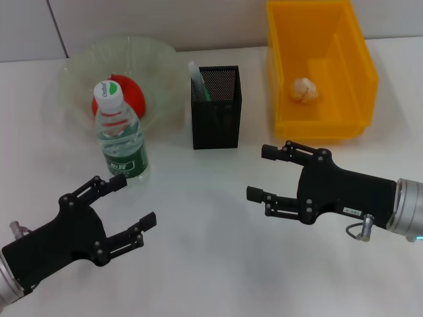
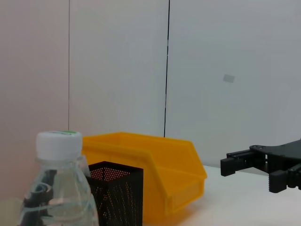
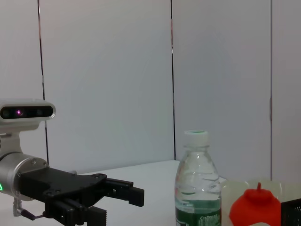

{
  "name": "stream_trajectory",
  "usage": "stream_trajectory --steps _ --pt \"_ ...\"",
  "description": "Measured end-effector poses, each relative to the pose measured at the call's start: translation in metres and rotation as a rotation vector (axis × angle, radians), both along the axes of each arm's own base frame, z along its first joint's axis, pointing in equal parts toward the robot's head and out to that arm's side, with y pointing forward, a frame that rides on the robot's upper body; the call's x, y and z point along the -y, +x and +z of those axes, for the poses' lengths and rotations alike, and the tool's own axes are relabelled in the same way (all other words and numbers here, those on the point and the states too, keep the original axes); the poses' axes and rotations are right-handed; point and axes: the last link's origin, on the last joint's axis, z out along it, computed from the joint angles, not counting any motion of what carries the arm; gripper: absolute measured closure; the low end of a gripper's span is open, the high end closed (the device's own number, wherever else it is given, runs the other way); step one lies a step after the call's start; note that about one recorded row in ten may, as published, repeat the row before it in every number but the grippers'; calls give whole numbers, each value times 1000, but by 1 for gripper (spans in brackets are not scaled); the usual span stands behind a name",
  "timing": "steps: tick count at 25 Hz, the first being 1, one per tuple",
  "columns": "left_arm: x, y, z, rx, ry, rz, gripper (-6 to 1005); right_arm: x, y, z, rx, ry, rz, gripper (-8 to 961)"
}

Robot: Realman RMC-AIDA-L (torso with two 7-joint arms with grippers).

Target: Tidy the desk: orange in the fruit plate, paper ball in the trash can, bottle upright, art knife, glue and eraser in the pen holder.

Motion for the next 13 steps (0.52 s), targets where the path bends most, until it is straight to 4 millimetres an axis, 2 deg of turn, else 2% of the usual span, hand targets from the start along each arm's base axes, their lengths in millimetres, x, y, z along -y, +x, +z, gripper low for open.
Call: stream_trajectory --steps 13 --pt "0 -1 -1 -1 0 6 155 1 3 -3 -6 1 -23 180"
